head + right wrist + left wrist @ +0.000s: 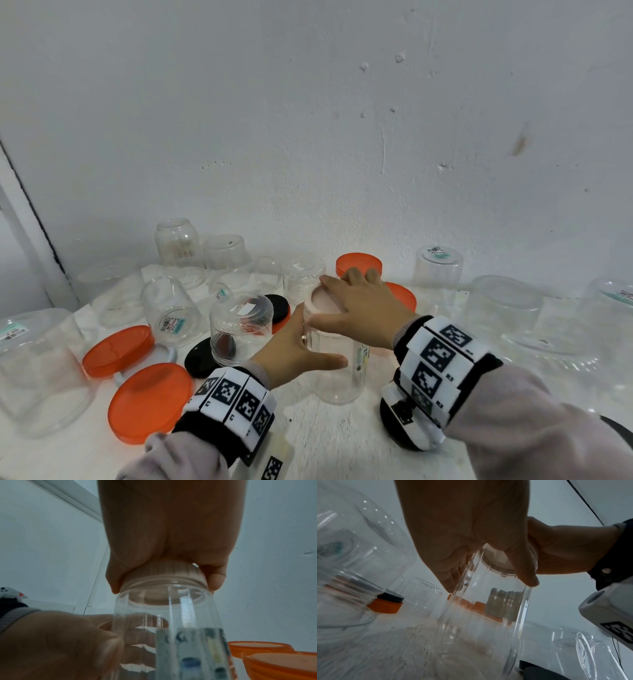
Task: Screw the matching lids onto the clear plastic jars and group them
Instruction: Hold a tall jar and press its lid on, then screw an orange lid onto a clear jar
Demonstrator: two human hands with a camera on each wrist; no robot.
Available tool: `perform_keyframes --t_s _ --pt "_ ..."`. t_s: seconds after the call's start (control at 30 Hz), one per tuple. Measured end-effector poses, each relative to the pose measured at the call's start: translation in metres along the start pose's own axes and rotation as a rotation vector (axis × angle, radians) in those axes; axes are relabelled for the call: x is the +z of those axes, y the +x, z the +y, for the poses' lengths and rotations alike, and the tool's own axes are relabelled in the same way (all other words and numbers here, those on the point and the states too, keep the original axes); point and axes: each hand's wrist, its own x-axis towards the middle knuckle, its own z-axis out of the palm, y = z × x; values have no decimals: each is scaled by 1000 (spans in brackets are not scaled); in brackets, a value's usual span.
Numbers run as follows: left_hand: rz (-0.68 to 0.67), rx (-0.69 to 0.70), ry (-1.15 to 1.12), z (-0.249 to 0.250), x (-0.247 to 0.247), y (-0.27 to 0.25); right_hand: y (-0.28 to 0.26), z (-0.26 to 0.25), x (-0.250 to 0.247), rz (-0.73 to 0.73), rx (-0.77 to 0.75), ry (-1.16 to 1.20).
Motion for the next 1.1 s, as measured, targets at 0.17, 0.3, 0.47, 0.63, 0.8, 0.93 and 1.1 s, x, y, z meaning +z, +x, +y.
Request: perform_keyframes --t_s 0.17,0.3,0.47,0.63,0.8,0.93,1.1 --pt "1 -23 17 0 -1 0 -1 1 9 93 28 154" --pt "-13 -38 37 2 -2 0 -3 3 11 115 36 255" --pt "-58 -42 105 15 -9 2 0 6 6 36 36 342" --pt "-50 -36 41 22 -19 4 19 13 -4 47 90 656" --pt "47 -5 -35 40 -56 15 51 17 -17 257 226 1042" --pt "18 87 -141 59 -98 27 81 20 -18 299 332 1142" --pt "114 115 -216 75 -150 52 129 22 3 305 404 991"
